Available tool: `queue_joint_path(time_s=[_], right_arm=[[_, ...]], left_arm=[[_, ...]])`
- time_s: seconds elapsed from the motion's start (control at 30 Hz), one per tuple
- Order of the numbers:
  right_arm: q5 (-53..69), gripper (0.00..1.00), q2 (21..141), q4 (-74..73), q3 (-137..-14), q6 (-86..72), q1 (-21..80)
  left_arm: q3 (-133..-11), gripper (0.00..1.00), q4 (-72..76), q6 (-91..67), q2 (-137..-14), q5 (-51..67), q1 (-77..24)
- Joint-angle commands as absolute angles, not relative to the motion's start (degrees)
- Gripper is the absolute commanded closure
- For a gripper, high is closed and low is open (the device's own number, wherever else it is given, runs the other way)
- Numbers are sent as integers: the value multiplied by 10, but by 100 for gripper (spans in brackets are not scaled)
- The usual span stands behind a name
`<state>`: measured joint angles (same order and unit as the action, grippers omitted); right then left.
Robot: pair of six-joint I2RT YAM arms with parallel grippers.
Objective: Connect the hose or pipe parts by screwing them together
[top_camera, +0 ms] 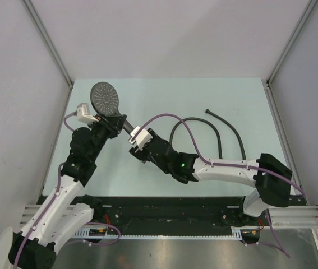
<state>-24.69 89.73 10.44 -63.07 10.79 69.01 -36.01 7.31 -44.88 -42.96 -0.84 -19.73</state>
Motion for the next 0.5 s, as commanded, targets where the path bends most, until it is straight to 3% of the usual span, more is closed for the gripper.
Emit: queue_joint_path(time_s=[0.0,0.03,0.2,0.23,0.33,0.47], right_arm=[[-365,39,915,187,-643,142,696],[-369,46,918,188,-646,144,696],[-330,61,921,211,-646,142,693],[-316,74,920,214,-647,140,693],[-244,96,904,207,-646,118,677],[-93,100,874,168,-646,47,610]], left_arm=[[-413,100,38,-481,-420,-39,-208],[-413,100,38,-489,-419,-39,-209],[-414,100,38,-513,-421,-19,-216],[-411,100,38,-523,-421,-11,-219],[-393,100,42,-517,-421,13,-245],[-330,100,152,-473,-396,38,-263]])
